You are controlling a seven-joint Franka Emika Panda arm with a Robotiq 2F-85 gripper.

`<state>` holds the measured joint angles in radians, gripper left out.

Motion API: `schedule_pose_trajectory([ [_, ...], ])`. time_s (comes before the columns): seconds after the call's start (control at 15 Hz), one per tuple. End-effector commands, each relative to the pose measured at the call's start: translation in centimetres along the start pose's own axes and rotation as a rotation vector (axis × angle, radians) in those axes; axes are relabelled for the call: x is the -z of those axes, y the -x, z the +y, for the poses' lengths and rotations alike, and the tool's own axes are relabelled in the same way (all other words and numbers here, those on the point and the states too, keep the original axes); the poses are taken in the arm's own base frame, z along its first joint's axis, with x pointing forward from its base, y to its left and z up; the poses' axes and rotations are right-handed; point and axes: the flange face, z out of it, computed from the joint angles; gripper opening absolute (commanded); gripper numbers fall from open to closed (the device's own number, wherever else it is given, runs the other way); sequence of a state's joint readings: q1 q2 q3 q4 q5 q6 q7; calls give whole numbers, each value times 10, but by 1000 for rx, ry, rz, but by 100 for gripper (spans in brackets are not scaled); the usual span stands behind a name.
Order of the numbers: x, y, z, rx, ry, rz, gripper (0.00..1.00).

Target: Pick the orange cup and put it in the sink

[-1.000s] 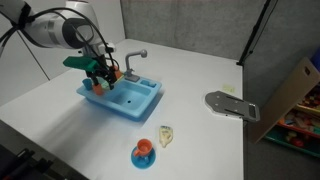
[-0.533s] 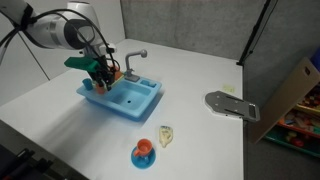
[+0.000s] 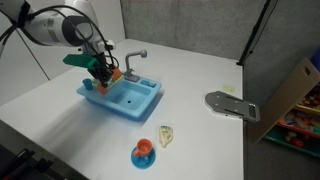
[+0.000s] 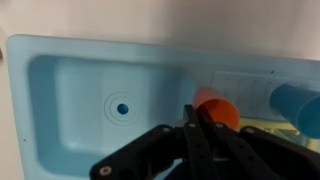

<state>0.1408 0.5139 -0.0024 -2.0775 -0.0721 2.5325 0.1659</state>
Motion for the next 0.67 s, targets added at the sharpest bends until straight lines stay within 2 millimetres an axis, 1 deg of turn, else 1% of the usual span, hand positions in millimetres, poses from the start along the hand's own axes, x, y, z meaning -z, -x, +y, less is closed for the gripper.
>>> schedule_pose_trajectory([
  [0.0, 25, 0, 4, -28, -21, 21, 3],
  [0.13, 41, 1, 8, -37, -31, 41, 3],
  [0.4, 72, 0, 22, -74, -33, 78, 3],
  [0.6, 85, -4, 37, -107, -37, 87, 3],
])
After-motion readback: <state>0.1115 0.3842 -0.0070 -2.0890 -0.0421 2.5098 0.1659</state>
